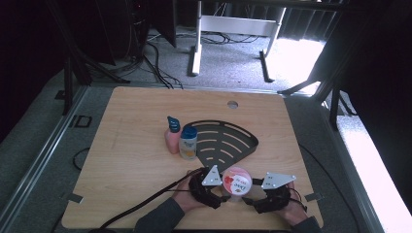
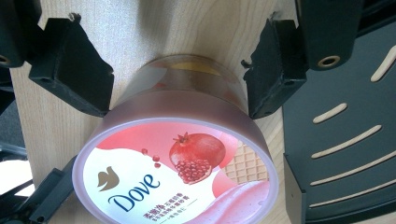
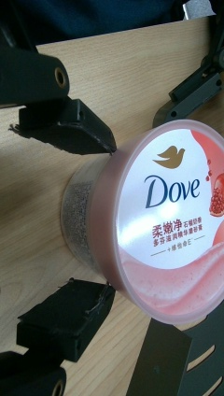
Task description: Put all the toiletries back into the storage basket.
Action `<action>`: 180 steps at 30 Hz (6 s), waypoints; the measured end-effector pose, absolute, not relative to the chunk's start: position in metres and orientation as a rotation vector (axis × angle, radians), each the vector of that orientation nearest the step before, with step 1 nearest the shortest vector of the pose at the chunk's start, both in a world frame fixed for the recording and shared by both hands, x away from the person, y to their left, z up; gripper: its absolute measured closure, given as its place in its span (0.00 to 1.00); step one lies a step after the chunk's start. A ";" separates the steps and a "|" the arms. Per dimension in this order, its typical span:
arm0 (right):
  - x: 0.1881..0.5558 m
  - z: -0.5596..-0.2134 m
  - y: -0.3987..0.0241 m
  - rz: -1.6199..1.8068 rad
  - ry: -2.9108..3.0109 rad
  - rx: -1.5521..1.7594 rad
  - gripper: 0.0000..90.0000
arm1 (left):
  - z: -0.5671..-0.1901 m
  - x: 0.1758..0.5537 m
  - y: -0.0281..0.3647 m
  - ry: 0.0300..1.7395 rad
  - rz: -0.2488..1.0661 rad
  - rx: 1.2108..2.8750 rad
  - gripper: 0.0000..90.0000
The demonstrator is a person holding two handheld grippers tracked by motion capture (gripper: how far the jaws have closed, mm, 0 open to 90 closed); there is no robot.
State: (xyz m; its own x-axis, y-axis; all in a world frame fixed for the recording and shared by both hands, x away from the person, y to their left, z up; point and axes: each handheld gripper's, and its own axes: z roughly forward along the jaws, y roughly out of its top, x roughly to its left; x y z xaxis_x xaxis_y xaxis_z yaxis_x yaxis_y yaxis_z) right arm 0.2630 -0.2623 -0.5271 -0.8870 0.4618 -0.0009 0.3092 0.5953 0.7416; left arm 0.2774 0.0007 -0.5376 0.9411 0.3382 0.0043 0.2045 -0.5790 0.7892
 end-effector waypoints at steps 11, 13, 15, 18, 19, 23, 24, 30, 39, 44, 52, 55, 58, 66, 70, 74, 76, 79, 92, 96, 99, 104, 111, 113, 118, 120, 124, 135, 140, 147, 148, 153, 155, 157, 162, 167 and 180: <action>0.262 -0.526 -0.262 1.165 2.624 0.645 0.29 | -0.537 0.276 0.000 0.392 0.189 2.206 0.27; 0.261 -0.526 -0.263 1.165 2.624 0.647 0.29 | -0.535 0.275 0.000 0.388 0.202 2.199 0.27; 0.261 -0.524 -0.264 1.175 2.617 0.649 0.28 | -0.535 0.274 0.000 0.391 0.209 2.190 0.27; 0.261 -0.524 -0.263 1.168 2.614 0.645 0.28 | -0.534 0.274 0.000 0.386 0.214 2.198 0.27; 0.261 -0.524 -0.262 1.165 2.614 0.640 0.28 | -0.534 0.274 0.000 0.385 0.218 2.200 0.27; 0.261 -0.523 -0.262 1.163 2.615 0.637 0.28 | -0.531 0.273 0.001 0.379 0.232 2.203 0.27; 0.261 -0.522 -0.262 1.165 2.612 0.632 0.28 | -0.530 0.273 0.001 0.379 0.234 2.203 0.27; 0.262 -0.519 -0.261 1.169 2.609 0.624 0.28 | -0.526 0.273 0.001 0.376 0.249 2.205 0.27; 0.268 -0.515 -0.259 1.181 2.623 0.624 0.28 | -0.518 0.276 0.004 0.375 0.273 2.209 0.27; 0.271 -0.511 -0.258 1.187 2.618 0.616 0.28 | -0.515 0.276 0.005 0.379 0.282 2.212 0.27; 0.275 -0.508 -0.257 1.183 2.617 0.604 0.28 | -0.511 0.279 0.004 0.380 0.294 2.214 0.27; 0.277 -0.506 -0.257 1.175 2.618 0.597 0.28 | -0.510 0.280 0.004 0.382 0.300 2.215 0.27; 0.278 -0.504 -0.257 1.172 2.616 0.593 0.28 | -0.509 0.281 0.004 0.381 0.303 2.213 0.27; 0.282 -0.499 -0.257 1.168 2.609 0.585 0.28 | -0.503 0.285 0.002 0.382 0.314 2.223 0.27; 0.284 -0.498 -0.258 1.162 2.606 0.586 0.28 | -0.500 0.287 -0.002 0.368 0.333 2.238 0.27; 0.285 -0.497 -0.262 1.171 2.597 0.599 0.28 | -0.497 0.290 -0.005 0.358 0.330 2.236 0.27; 0.285 -0.495 -0.264 1.169 2.592 0.597 0.28 | -0.496 0.291 -0.007 0.357 0.331 2.233 0.27; 0.286 -0.493 -0.266 1.170 2.588 0.600 0.28 | -0.494 0.292 -0.009 0.356 0.332 2.229 0.27; 0.293 -0.486 -0.268 1.171 2.583 0.593 0.27 | -0.490 0.298 -0.009 0.364 0.338 2.217 0.27; 0.296 -0.486 -0.267 1.169 2.585 0.589 0.27 | -0.489 0.300 -0.009 0.370 0.338 2.214 0.27; 0.298 -0.485 -0.268 1.172 2.586 0.591 0.27 | -0.488 0.302 -0.010 0.370 0.340 2.215 0.27; 0.300 -0.484 -0.268 1.170 2.584 0.594 0.27 | -0.487 0.304 -0.011 0.373 0.342 2.212 0.27; 0.305 -0.483 -0.270 1.176 2.580 0.599 0.26 | -0.485 0.308 -0.013 0.371 0.354 2.214 0.27; 0.306 -0.482 -0.270 1.174 2.577 0.605 0.26 | -0.485 0.310 -0.014 0.375 0.350 2.210 0.27; 0.309 -0.482 -0.272 1.168 2.574 0.606 0.26 | -0.485 0.313 -0.017 0.381 0.353 2.205 0.28; 0.311 -0.482 -0.273 1.175 2.569 0.613 0.25 | -0.484 0.314 -0.017 0.381 0.358 2.206 0.28; 0.313 -0.481 -0.273 1.181 2.563 0.621 0.25 | -0.484 0.317 -0.018 0.388 0.356 2.204 0.28; 0.320 -0.480 -0.273 1.177 2.564 0.615 0.25 | -0.483 0.323 -0.018 0.403 0.349 2.201 0.28; 0.323 -0.479 -0.273 1.179 2.561 0.617 0.25 | -0.483 0.326 -0.018 0.407 0.347 2.200 0.28; 0.328 -0.480 -0.274 1.179 2.564 0.629 0.25 | -0.485 0.330 -0.019 0.417 0.345 2.196 0.28; 0.328 -0.481 -0.274 1.179 2.564 0.628 0.25 | -0.485 0.331 -0.019 0.416 0.345 2.199 0.28; 0.332 -0.482 -0.275 1.175 2.568 0.637 0.25 | -0.485 0.334 -0.022 0.420 0.352 2.205 0.28; 0.334 -0.482 -0.275 1.177 2.567 0.642 0.25 | -0.485 0.336 -0.022 0.421 0.350 2.206 0.28; 0.335 -0.482 -0.276 1.177 2.567 0.645 0.25 | -0.486 0.337 -0.024 0.428 0.346 2.202 0.28; 0.339 -0.483 -0.278 1.175 2.569 0.647 0.25 | -0.486 0.341 -0.025 0.429 0.348 2.204 0.28; 0.342 -0.483 -0.279 1.170 2.568 0.654 0.25 | -0.487 0.344 -0.026 0.432 0.348 2.200 0.28; 0.352 -0.483 -0.279 1.167 2.564 0.664 0.25 | -0.488 0.354 -0.028 0.453 0.346 2.198 0.28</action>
